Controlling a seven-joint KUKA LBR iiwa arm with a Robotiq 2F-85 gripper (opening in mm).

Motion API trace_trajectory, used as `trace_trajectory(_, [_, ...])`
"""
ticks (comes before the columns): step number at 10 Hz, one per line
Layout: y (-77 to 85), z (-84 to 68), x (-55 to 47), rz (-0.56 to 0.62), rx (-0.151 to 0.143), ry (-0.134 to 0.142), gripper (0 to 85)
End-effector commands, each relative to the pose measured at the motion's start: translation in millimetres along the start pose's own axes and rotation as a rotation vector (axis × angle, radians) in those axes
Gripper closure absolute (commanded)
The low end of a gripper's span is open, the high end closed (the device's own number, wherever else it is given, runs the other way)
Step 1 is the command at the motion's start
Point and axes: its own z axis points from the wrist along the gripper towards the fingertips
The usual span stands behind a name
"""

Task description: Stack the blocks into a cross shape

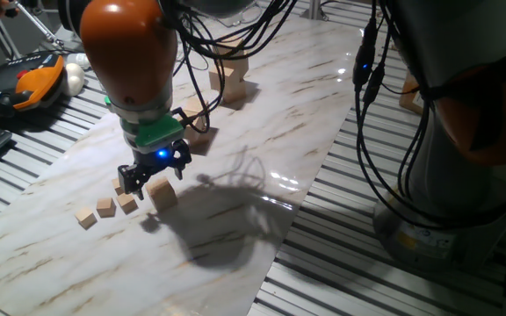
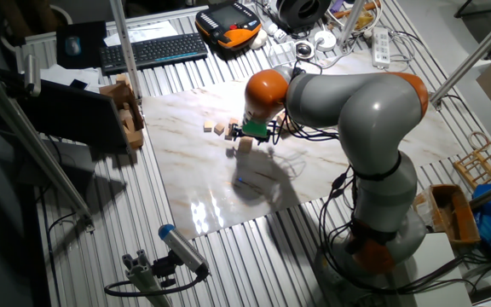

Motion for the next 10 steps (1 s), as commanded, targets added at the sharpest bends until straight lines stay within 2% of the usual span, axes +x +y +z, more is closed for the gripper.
trace_trajectory(1, [-0.1, 1.7, 0.3, 0.003, -0.002, 0.001, 0.0])
trace_trajectory(3, [0.2, 5.7, -1.0, 0.014, 0.008, -0.010, 0.0])
trace_trajectory(5, [-0.3, 11.4, -1.5, 0.016, 0.005, -0.018, 0.0])
trace_trajectory(6, [-0.6, 12.8, -1.7, 0.017, 0.003, -0.022, 17.0])
trace_trajectory(8, [-1.4, 12.9, -2.1, 0.002, -0.001, -0.020, 17.0])
trace_trajectory(10, [-1.6, 11.7, -2.9, -0.020, 0.002, -0.025, 51.0])
